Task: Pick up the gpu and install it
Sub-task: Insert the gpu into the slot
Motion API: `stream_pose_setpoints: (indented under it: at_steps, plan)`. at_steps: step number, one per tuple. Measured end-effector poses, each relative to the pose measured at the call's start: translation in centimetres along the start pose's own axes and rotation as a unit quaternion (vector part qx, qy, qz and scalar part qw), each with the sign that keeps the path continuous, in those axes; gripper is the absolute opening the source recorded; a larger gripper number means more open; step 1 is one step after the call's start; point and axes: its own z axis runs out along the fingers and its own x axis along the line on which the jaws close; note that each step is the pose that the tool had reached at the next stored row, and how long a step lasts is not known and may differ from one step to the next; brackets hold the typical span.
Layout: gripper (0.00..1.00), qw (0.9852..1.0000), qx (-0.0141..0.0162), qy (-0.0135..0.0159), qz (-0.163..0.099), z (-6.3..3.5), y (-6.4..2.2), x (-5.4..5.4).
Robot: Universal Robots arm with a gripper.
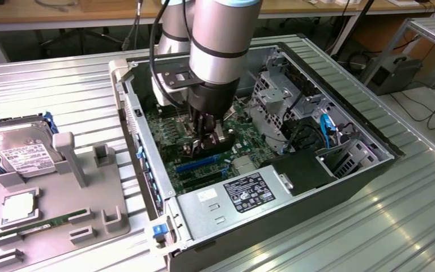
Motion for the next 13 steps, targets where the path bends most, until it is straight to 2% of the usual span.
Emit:
stream_pose_setpoints:
  at_steps: [7,13]
  plan:
    - [0.26,1.0000,0.0001,0.0000,-0.001,0.22,0.00,0.00]
    - [0.26,1.0000,0.0018,0.0000,-0.001,0.50,0.05,0.00]
